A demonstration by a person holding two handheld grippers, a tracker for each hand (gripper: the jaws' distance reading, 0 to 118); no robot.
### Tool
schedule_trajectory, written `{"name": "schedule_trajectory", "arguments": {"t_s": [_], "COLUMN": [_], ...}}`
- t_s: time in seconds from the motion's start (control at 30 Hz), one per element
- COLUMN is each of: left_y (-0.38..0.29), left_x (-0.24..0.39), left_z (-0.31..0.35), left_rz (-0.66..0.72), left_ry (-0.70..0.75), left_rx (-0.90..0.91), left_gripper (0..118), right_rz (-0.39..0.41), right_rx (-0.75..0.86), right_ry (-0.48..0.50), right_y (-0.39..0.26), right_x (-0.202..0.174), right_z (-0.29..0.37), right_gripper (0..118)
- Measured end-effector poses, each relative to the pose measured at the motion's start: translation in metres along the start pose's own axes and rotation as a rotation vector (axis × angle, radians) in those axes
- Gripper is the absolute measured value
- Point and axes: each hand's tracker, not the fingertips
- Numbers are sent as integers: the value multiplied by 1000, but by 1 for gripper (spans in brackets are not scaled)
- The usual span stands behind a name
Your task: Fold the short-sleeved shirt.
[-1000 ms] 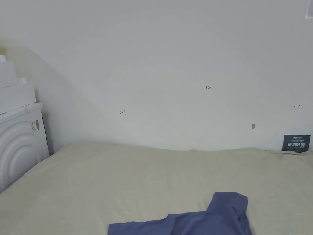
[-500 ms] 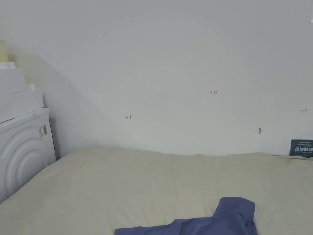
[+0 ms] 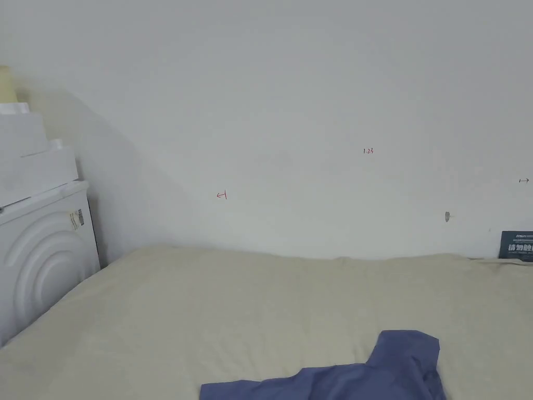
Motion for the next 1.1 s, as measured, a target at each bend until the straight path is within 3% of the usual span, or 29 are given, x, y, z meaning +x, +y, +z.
{"name": "schedule_trajectory", "arguments": {"t_s": [0.37, 0.63, 0.67, 0.7, 0.8, 0.83, 1.1], "left_y": [-3, 0, 1, 1, 5, 7, -23], "left_x": [-1, 1, -2, -5, -16, -19, -69], "left_z": [-4, -25, -37, -48, -103, -126, -346], "left_rz": [-11, -41, -41, -41, -53, -69, -109], "left_ry": [-4, 5, 14, 13, 19, 32, 94], "left_rx": [-37, -34, -53, -63, -153, -191, -484], "left_gripper": [1, 5, 8, 23, 87, 96, 95], "right_rz": [14, -33, -37, -40, -42, -42, -92], "right_rx": [-13, -34, -41, -43, -71, -80, -211], "right_ry": [2, 17, 24, 26, 32, 31, -26], "right_y": [-1, -2, -2, -3, -8, -10, -33], "right_x": [2, 9, 10, 10, 13, 14, 40], "right_z": [-2, -8, -9, -10, -15, -18, -53], "right_gripper": [0, 0, 0, 0, 0, 0, 0]}}
